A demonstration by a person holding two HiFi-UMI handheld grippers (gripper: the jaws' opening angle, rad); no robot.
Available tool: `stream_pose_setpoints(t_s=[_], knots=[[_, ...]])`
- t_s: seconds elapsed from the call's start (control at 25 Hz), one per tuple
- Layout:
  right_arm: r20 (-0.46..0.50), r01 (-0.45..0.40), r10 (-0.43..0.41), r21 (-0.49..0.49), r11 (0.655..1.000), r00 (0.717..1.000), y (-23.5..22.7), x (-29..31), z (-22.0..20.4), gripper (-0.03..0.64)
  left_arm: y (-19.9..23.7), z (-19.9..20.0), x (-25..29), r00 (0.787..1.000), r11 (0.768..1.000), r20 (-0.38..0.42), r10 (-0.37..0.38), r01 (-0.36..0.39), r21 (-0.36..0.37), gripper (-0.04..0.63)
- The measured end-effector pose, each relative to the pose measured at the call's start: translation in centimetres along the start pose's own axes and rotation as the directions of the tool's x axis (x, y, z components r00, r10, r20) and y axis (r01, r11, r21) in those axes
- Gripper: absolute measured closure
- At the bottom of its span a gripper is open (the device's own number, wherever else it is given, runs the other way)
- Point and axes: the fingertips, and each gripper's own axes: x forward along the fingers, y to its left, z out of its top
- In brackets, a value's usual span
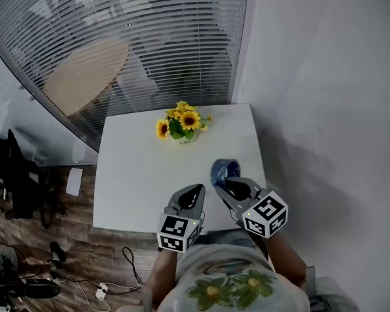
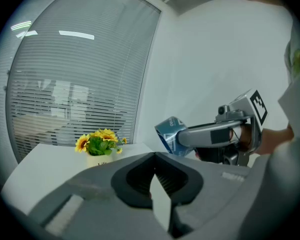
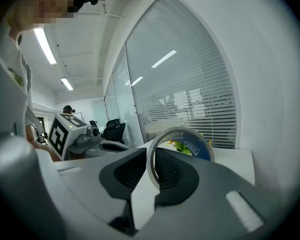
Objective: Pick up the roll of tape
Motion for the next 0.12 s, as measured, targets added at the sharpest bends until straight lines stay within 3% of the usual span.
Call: stream_pose_setpoints(t_s=[0.12], knots=[[-0.003,0.0,0.0,-0.001,1.0,1.0,0.27,0.2,-0.01,0.563,0.13,-0.1,-0.2,1.0,1.0,-0.004,-0.002,0.002,0.0,0.591]])
